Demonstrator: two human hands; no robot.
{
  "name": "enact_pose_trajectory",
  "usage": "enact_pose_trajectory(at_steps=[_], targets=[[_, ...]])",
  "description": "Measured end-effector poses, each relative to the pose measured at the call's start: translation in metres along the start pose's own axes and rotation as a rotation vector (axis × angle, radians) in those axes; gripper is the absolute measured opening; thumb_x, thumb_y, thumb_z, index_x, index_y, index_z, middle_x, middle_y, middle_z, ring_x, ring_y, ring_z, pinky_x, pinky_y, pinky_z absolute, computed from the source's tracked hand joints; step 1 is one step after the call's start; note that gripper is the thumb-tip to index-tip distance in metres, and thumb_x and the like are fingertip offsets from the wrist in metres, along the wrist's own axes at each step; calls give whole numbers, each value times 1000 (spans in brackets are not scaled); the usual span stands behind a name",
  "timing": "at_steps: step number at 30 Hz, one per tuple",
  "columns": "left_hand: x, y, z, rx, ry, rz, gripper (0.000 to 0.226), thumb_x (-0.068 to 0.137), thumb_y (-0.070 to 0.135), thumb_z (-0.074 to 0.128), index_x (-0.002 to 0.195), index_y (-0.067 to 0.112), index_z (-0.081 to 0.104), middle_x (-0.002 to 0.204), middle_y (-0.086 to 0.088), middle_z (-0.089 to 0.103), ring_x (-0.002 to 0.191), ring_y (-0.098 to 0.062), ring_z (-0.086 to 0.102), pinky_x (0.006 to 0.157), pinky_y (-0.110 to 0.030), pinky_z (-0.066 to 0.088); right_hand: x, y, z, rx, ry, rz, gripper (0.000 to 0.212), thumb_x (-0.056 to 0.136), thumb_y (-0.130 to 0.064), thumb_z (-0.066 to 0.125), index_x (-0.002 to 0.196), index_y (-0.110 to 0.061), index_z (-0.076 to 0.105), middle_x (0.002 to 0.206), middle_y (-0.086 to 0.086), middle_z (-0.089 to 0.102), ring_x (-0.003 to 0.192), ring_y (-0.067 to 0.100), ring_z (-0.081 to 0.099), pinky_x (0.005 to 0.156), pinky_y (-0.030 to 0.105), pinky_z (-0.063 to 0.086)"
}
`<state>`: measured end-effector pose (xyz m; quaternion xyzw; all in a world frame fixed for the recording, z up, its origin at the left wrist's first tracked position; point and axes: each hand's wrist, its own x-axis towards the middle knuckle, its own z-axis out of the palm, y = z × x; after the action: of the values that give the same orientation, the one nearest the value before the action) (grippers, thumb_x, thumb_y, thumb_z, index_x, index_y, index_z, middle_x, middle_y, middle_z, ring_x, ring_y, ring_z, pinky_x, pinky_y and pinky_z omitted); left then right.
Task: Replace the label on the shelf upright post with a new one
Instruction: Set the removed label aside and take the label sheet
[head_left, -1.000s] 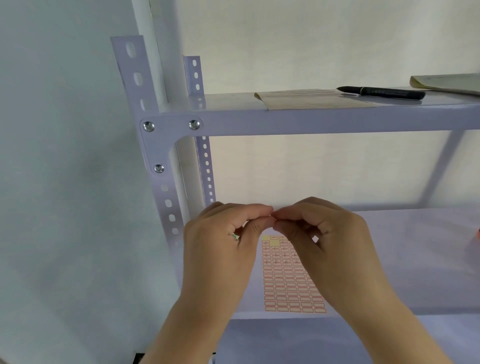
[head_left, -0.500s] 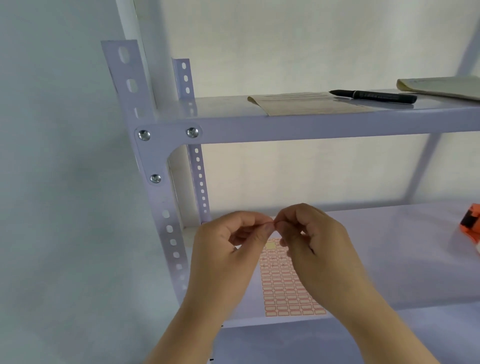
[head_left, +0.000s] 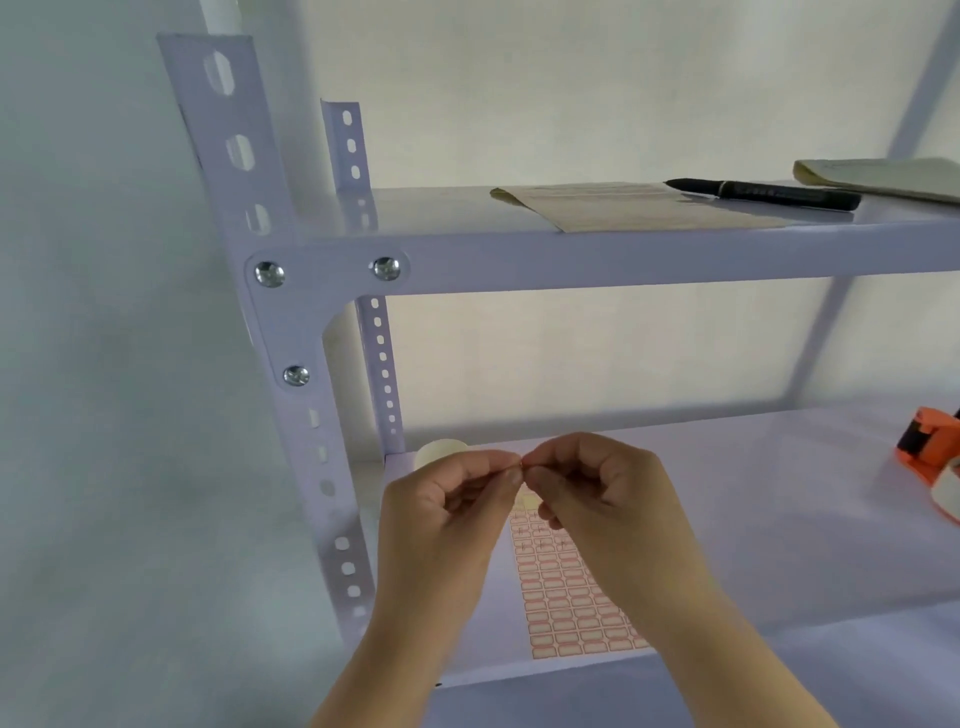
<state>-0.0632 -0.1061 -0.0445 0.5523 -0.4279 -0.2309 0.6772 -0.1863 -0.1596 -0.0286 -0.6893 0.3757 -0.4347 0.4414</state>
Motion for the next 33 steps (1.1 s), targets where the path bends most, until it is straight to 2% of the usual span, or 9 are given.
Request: enact_pose_trajectory(at_steps=[6,9,13,15,18,21,25,30,33], targets=[[11,-16,13,74,160,-28,24,86,6,72,77,27,79,76,9,79,68,-6,72,65,-13,54,35,20,2,-93,-135,19,20,87,-13,62,74,-25,70,60,-10,66,61,20,62,61,32,52],[18,-24,23,114,241,-60,27,87,6,71,76,29,78,78,12,79,73,-4,73,66,-7,51,54,29,0,-74,-196,49,19,87,-11,63,76,-23,72,61,-10,66,58,12,58,61,29,51],[23,-36,31,145,339,-133,26,89,10,69,79,32,78,84,15,79,82,-5,73,71,-12,50,85,47,4,-101,-206,68,16,87,-14,66,77,-24,74,74,-10,75,64,13,65,67,28,54],[23,-40,31,164,387,-152,27,88,12,70,77,35,77,82,17,78,79,-4,72,66,-12,49,103,58,13,-131,-224,43,15,87,-13,66,80,-22,75,79,-8,76,65,9,62,68,26,53],[21,-45,28,212,435,-181,29,87,7,67,75,32,76,78,10,76,71,-10,65,58,-17,43,126,71,35,-210,-251,7,13,87,-11,65,85,-17,76,83,-6,77,73,9,64,70,26,53],[17,-48,25,233,444,-200,31,87,2,63,72,27,76,71,7,70,57,-7,49,48,-11,36,140,81,58,-302,-284,-27,16,87,-9,61,87,-15,76,87,-4,77,82,14,67,73,29,55],[13,-49,21,252,412,-189,33,86,2,65,69,28,75,52,15,61,46,-3,48,47,-11,34,150,90,75,-377,-313,-4,20,86,-8,59,86,-18,76,89,-1,78,86,20,69,78,38,59],[12,-51,16,303,375,-174,35,86,0,64,66,27,74,52,18,63,44,1,49,43,-8,36,152,98,82,-391,-315,12,20,85,-8,61,90,-17,79,91,0,79,90,22,70,81,40,59],[12,-52,15,312,348,-191,36,86,0,63,66,27,74,57,15,67,44,2,49,44,-8,36,152,99,82,-405,-301,-9,18,82,-5,58,90,-6,75,97,12,78,95,32,70,81,47,60]])
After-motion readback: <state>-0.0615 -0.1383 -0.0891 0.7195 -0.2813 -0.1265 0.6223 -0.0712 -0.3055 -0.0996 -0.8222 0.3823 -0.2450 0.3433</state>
